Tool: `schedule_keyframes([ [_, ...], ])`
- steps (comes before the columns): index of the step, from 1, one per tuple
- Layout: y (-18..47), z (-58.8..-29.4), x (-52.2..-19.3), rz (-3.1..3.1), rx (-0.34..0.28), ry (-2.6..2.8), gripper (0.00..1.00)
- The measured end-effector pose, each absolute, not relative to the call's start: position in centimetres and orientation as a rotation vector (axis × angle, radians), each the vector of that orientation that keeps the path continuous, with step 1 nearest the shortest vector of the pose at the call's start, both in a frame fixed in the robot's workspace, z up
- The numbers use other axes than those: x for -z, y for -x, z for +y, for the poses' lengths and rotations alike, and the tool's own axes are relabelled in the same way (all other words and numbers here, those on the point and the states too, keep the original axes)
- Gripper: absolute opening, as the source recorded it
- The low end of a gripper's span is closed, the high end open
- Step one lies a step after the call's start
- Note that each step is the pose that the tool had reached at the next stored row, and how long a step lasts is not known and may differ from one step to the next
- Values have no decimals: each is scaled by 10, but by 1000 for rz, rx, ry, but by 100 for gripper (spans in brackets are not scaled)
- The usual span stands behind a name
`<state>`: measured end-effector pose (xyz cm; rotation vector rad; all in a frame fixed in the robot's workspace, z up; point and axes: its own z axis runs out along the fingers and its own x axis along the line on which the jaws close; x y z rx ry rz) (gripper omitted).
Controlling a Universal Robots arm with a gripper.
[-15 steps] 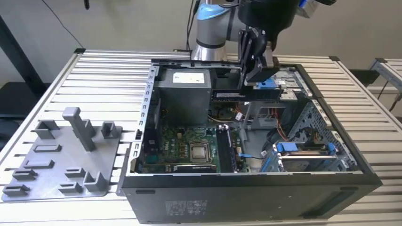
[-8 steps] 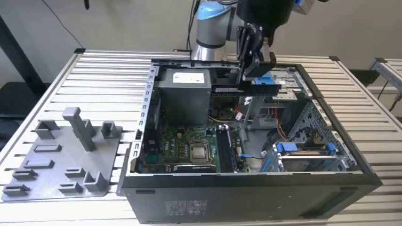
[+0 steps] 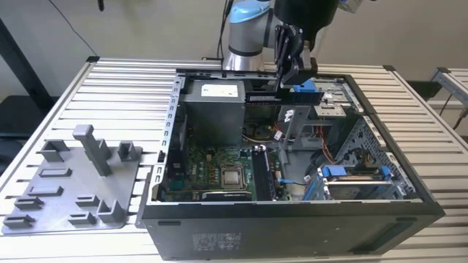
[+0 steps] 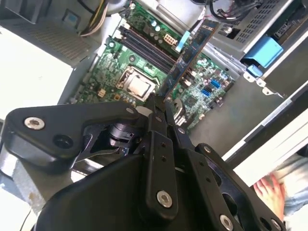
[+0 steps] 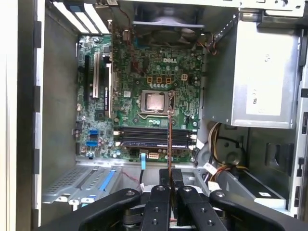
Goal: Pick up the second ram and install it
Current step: 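Pick up the second ram and move it above second insertion slot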
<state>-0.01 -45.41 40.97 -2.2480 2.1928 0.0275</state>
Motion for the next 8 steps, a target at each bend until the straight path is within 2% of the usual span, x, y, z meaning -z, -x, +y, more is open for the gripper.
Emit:
schedule_keyframes([
  [8, -1, -452, -410, 2193, -26, 2247, 13],
])
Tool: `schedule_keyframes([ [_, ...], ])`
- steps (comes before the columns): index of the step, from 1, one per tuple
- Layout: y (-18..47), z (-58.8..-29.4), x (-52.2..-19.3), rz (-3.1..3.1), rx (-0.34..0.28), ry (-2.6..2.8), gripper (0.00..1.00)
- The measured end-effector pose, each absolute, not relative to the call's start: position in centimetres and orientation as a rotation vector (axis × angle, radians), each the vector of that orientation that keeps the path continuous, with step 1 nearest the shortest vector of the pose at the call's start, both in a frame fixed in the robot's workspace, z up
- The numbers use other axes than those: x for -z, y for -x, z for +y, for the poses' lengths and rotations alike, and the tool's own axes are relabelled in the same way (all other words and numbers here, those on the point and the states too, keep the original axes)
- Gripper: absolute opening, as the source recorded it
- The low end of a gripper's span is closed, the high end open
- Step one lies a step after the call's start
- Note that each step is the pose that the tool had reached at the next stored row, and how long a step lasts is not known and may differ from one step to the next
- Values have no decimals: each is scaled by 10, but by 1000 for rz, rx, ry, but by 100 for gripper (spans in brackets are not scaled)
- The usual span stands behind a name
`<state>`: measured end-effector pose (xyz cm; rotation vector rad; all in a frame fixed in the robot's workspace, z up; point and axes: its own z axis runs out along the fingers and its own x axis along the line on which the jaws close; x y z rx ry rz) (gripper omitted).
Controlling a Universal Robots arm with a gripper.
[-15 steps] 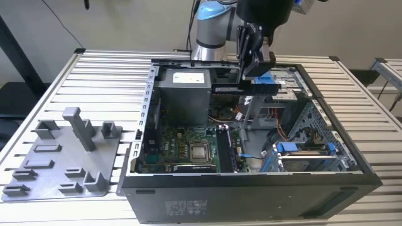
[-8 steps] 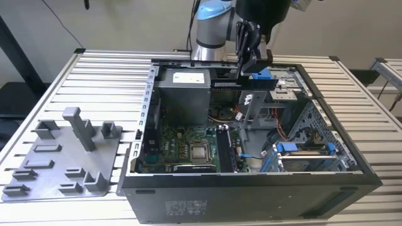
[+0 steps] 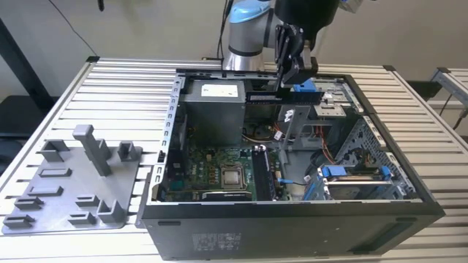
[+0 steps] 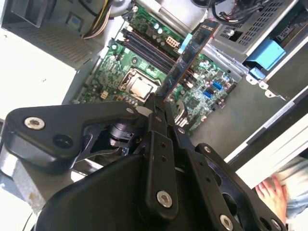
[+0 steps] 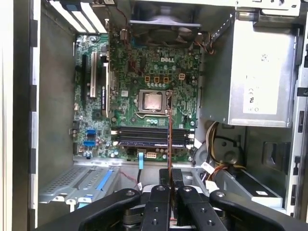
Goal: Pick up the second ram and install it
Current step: 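Pick up the second ram and move it above second insertion slot, then insert the second ram into the second slot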
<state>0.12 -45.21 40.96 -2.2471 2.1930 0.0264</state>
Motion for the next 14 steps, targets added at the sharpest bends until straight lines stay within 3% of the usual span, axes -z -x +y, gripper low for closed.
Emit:
schedule_keyframes([
  [14, -2, -444, -409, 2191, -22, 2245, 13],
])
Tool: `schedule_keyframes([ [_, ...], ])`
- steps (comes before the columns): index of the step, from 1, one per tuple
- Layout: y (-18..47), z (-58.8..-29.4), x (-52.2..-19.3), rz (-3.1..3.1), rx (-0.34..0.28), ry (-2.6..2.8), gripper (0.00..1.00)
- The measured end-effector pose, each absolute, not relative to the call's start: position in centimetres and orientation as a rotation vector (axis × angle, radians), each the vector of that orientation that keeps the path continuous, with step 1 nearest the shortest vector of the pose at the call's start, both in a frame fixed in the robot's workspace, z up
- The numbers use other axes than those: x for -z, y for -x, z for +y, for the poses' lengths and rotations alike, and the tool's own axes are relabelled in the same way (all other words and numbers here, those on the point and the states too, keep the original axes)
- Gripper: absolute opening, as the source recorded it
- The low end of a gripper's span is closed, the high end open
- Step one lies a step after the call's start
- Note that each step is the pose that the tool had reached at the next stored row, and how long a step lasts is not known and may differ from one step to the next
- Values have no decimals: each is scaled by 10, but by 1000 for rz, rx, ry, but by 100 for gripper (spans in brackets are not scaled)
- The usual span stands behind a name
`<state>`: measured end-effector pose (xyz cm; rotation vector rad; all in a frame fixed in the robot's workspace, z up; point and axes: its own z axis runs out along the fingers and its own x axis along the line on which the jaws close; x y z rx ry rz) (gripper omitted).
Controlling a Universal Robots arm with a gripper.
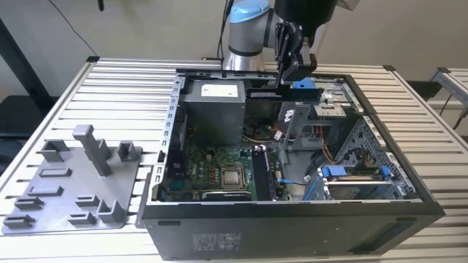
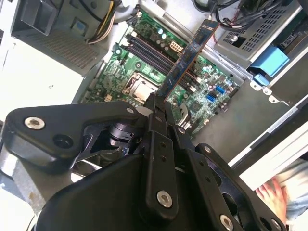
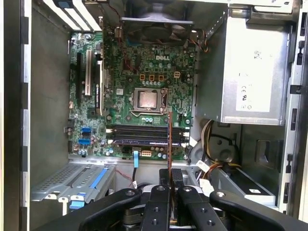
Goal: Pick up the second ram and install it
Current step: 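Insert the second ram into the second slot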
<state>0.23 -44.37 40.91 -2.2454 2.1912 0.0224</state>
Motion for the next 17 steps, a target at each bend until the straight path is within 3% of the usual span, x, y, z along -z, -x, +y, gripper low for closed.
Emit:
schedule_keyframes([
  [17, -2, -443, -409, 2253, -22, 2183, 13],
])
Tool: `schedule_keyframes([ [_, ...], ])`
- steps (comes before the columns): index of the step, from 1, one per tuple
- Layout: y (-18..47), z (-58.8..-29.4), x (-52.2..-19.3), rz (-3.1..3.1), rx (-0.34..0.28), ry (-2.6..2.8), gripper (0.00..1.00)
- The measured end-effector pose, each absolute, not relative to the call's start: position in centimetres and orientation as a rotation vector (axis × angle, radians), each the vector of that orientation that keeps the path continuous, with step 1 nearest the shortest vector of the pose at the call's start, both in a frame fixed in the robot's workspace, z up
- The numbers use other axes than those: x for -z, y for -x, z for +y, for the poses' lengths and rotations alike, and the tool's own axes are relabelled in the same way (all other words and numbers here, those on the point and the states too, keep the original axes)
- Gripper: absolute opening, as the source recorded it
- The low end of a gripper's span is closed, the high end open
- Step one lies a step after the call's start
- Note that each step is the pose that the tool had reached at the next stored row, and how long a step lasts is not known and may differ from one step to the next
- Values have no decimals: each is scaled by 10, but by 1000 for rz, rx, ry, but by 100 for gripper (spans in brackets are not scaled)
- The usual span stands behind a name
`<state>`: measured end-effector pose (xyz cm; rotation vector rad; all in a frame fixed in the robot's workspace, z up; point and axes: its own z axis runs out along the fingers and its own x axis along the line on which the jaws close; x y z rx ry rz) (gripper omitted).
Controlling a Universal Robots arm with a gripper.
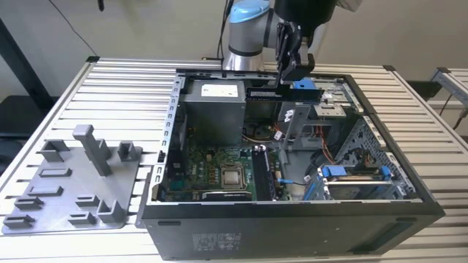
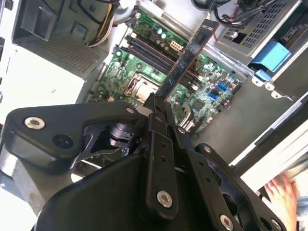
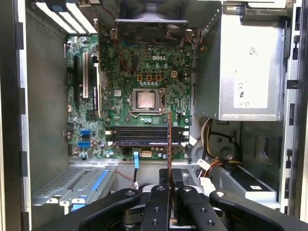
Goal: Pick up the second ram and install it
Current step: 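Insert the second ram into the second slot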
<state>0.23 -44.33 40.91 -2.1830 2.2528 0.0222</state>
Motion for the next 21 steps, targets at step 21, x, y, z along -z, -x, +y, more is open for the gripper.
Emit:
schedule_keyframes([
  [21, -2, -443, -409, 2481, -21, 1918, 13],
])
